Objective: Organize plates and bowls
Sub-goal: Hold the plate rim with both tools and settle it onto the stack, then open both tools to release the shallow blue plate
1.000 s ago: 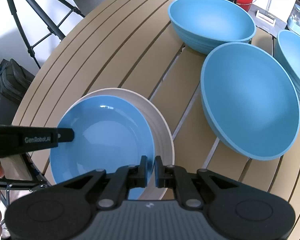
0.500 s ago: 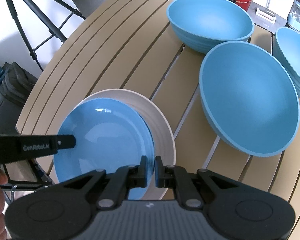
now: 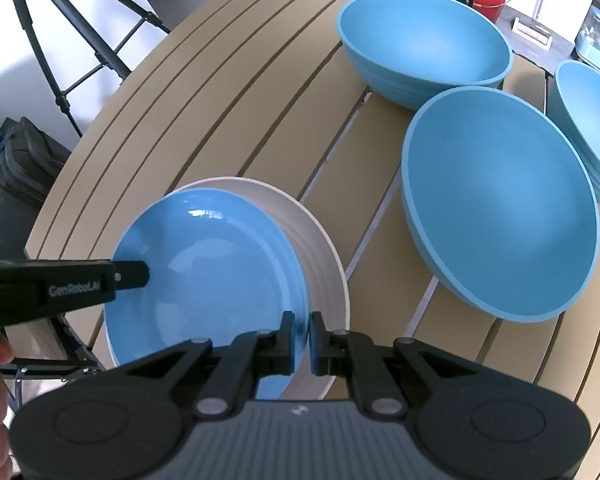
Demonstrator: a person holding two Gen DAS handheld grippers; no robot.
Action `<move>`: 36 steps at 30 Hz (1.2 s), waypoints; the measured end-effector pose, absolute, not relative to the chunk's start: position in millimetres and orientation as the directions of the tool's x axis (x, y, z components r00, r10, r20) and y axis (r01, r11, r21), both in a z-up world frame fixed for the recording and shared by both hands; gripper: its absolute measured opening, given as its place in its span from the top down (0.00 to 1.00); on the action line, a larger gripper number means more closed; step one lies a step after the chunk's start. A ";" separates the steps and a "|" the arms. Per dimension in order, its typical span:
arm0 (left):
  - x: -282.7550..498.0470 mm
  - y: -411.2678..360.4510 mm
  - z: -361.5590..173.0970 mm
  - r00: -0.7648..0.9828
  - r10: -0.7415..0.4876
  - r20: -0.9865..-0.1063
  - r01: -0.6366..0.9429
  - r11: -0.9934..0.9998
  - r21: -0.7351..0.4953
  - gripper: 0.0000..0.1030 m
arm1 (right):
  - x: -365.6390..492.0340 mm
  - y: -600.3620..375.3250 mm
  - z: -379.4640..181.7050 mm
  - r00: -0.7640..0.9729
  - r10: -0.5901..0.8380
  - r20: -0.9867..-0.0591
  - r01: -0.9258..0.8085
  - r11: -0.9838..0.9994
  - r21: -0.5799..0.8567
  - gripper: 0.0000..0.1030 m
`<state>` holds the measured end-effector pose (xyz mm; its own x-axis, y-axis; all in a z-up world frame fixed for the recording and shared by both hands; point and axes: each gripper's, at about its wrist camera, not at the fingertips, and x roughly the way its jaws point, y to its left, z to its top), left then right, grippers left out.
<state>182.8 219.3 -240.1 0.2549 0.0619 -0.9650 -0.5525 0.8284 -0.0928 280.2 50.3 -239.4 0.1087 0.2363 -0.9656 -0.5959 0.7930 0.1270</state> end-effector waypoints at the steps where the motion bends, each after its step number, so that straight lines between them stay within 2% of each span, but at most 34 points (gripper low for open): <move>1: 182.8 219.6 -240.4 0.257 0.057 -0.965 -0.552 0.828 -0.098 0.88 | 280.0 50.1 -240.0 0.109 0.235 -0.966 -0.594 0.794 0.126 0.94; 7: 180.8 225.0 -245.8 0.249 0.011 -0.969 -0.567 0.812 -0.136 0.88 | 281.1 48.7 -241.3 0.111 0.235 -0.966 -0.587 0.799 0.127 0.94; 16: 180.0 223.6 -244.0 0.264 0.023 -0.964 -0.568 0.811 -0.137 0.88 | 281.6 46.8 -242.0 0.112 0.247 -0.963 -0.585 0.799 0.137 0.94; 21: 176.6 223.5 -243.0 0.269 0.032 -0.963 -0.583 0.801 -0.137 0.88 | 281.6 45.5 -241.5 0.116 0.246 -0.962 -0.582 0.802 0.135 0.85; 28: 175.5 222.6 -239.7 0.279 0.045 -0.959 -0.585 0.800 -0.133 0.87 | 282.0 44.0 -241.0 0.116 0.257 -0.959 -0.579 0.802 0.145 0.84; 33: 172.1 223.5 -235.4 0.283 0.066 -0.957 -0.595 0.794 -0.121 0.86 | 280.6 45.3 -240.2 0.116 0.265 -0.957 -0.591 0.793 0.148 0.92; 36: 171.8 225.2 -236.0 0.280 0.069 -0.957 -0.597 0.794 -0.118 0.86 | 279.2 47.7 -240.3 0.120 0.261 -0.958 -0.596 0.790 0.141 0.93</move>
<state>171.8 225.2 -236.0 0.2802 0.0687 -0.9575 -0.5967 0.7938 -0.1176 279.2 47.7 -240.3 0.1200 0.2609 -0.9579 -0.5963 0.7904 0.1406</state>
